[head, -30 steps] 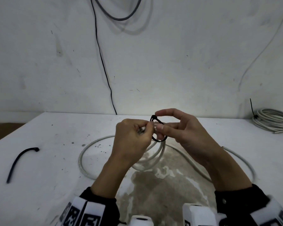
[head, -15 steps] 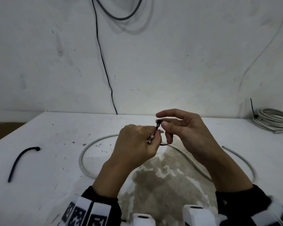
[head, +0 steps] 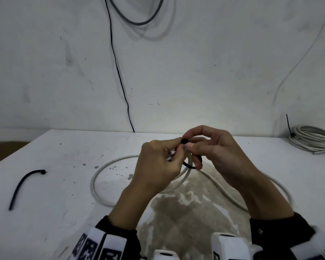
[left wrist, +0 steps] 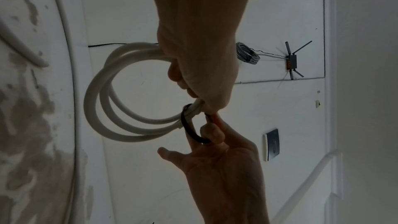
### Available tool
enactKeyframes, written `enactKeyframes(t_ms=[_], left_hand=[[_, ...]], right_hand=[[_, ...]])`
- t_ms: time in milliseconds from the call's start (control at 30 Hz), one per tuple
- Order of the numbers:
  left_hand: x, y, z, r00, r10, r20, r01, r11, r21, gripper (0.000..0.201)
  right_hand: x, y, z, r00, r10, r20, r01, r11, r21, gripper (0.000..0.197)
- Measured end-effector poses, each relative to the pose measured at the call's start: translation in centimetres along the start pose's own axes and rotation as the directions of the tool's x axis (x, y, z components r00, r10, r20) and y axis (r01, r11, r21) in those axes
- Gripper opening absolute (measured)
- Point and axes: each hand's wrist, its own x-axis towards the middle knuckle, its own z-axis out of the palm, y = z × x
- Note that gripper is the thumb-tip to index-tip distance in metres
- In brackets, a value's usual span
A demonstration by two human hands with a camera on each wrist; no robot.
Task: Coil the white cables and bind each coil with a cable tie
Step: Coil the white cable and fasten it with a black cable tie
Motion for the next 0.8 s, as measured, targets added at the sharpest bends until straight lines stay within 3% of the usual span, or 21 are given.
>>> enactKeyframes(t_ms=[167,267,433,567,700,800], left_hand=[[0.3,0.0,-0.3,0.998,0.017,-0.059,-0.017,1.0,0.002,0.022],[0.4,0.1,-0.7,0.991,0.059,-0.119,-0.059,0.998,0.002,0.02],[0.1,0.1,-0.7,0.985,0.164,-0.052,-0.16,0.984,0.08,0.022],[0.3,0.6,-1.2,0.98,0.192,-0.049,-0.191,0.981,0.026,0.018],[0.2,0.3,-1.3,0.988,0.149,0.046,-0.146,0.988,-0.057,0.018],[0.0,0.3,-1.2,0.981,0.143,0.131,-0.127,0.984,-0.125,0.017]], right_hand=[[-0.2,0.0,0.4,0.999,-0.006,0.052,0.003,0.998,0.067,0.023],[0.0,0.0,0.7,1.0,-0.004,0.018,0.001,0.987,0.161,0.032],[0.2,0.2,1.5,0.999,0.004,-0.052,0.011,0.958,0.286,0.03],[0.1,-0.1,1.0,0.996,-0.036,-0.085,0.041,0.997,0.065,0.017],[0.0,-0.2,0.4,0.986,-0.071,-0.152,0.05,0.99,-0.135,0.013],[-0.1,-0.1,-0.3,0.987,0.02,-0.157,-0.024,0.999,-0.023,0.011]])
